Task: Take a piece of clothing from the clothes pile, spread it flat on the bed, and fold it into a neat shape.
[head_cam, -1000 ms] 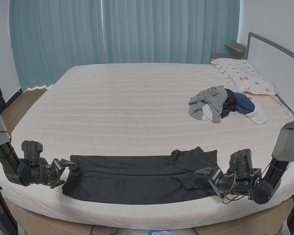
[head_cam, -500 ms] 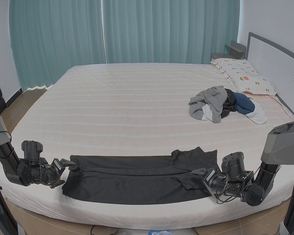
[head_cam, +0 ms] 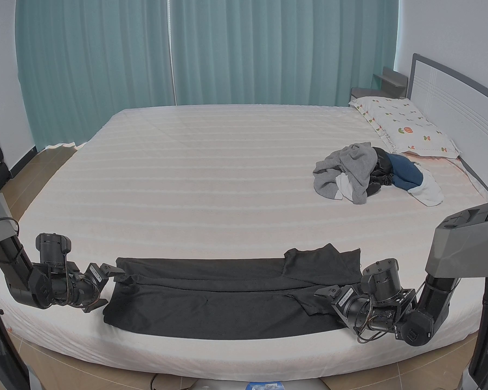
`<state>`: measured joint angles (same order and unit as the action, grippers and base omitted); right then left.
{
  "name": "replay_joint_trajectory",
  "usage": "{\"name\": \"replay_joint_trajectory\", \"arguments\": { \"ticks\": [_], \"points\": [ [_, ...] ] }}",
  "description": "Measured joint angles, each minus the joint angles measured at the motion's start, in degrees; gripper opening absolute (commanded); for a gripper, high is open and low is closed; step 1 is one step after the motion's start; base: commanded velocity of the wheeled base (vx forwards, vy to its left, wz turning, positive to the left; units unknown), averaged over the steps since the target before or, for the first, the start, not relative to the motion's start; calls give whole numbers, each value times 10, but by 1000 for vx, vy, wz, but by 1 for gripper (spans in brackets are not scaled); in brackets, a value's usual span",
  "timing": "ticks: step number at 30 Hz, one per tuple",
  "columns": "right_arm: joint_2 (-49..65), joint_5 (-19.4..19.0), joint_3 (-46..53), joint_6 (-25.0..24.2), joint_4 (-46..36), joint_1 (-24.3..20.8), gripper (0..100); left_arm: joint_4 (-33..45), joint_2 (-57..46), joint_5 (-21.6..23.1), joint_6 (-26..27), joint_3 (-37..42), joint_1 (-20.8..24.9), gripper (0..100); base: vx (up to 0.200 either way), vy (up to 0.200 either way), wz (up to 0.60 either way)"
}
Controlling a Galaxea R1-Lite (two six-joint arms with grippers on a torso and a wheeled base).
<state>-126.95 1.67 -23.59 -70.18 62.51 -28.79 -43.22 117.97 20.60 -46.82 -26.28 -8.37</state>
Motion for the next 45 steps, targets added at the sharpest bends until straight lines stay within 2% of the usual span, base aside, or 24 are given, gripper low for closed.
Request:
{"name": "replay_joint_trajectory", "arguments": {
  "ticks": [10,27,36,42,43,45],
  "points": [
    [8,12,5,0,0,2,0,0,1,0,2,0,0,100,0,0,0],
    [41,11,38,4,-2,-2,0,0,2,0,2,0,0,100,0,0,0],
    [61,11,74,42,-2,-26,0,0,2,0,3,0,0,100,0,0,0],
    [58,11,81,47,-2,-31,0,0,3,0,3,0,0,100,0,0,0],
    [55,11,82,51,-2,-31,100,0,3,0,3,0,0,100,0,0,0],
    [52,11,82,58,-2,-32,100,0,3,0,3,0,0,100,0,0,0]
  ]
}}
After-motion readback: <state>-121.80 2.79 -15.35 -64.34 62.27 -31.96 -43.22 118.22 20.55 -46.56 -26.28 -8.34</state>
